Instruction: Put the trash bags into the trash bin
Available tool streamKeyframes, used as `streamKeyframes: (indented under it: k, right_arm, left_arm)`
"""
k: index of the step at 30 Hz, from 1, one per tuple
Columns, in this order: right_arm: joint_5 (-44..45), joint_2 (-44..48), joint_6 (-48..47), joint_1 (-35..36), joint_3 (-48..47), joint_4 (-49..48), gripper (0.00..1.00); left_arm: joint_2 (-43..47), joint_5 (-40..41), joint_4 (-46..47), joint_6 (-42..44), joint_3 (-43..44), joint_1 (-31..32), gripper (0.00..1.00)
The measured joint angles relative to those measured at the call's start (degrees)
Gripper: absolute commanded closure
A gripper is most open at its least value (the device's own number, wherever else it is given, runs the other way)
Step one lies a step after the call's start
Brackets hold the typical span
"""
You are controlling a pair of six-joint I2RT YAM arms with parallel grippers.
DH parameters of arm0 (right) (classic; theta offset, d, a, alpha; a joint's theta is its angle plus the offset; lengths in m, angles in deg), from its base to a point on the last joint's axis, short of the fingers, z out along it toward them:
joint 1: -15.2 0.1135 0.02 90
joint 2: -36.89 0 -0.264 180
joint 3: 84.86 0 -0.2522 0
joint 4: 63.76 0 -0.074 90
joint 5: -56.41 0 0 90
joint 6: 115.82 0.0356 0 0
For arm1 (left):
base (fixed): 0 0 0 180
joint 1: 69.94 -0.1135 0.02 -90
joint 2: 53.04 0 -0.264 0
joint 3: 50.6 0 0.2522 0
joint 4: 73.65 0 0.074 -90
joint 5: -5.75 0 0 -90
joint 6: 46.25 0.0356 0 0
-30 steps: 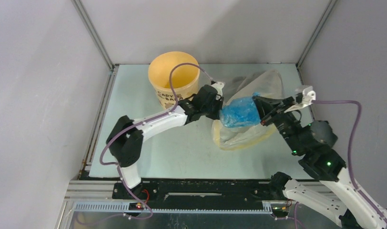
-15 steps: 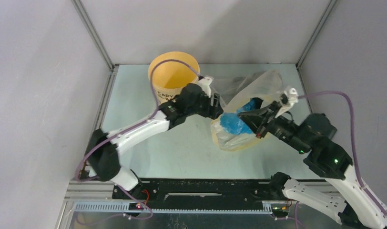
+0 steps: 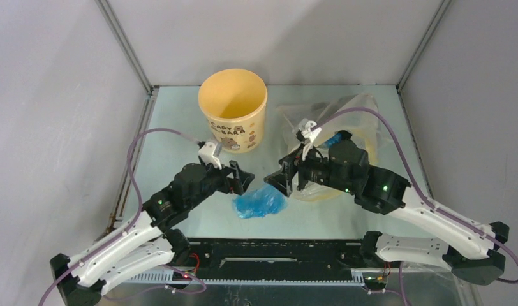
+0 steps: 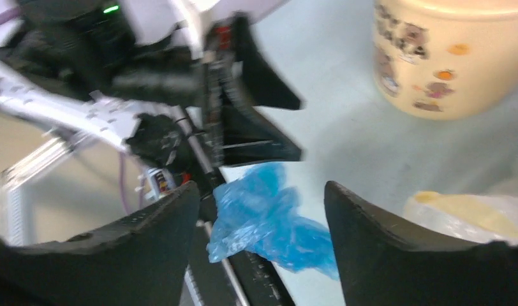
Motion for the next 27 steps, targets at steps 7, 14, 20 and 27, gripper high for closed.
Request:
streamKeyframes:
  k: [7,14,20,27]
  right_arm:
    - [19.65,-6.97,0.28,-0.28,0.0,2.1,0.16]
    - [31.71,-21.51,0.5,-1.86,0.0,3.06,0.12]
    - [33.79,-34.75,1.77,-8.33,0.0,3.8,0.12]
    - [32.98,-47.43,0.44,-21.99,-2.14,2.51,0.13]
  left_arm:
    - [7.17,4.48,-4.52,-1.36,-5.6,0.0,0.0]
    - [3.85,4.94,-6.1,-2.97,-7.85,0.0,0.0]
    - [2.75,4.72,-7.98,-3.65,-9.68,0.0,0.0]
    - [2.71,3.72,-8.07,-3.98,-9.77,0.0,0.0]
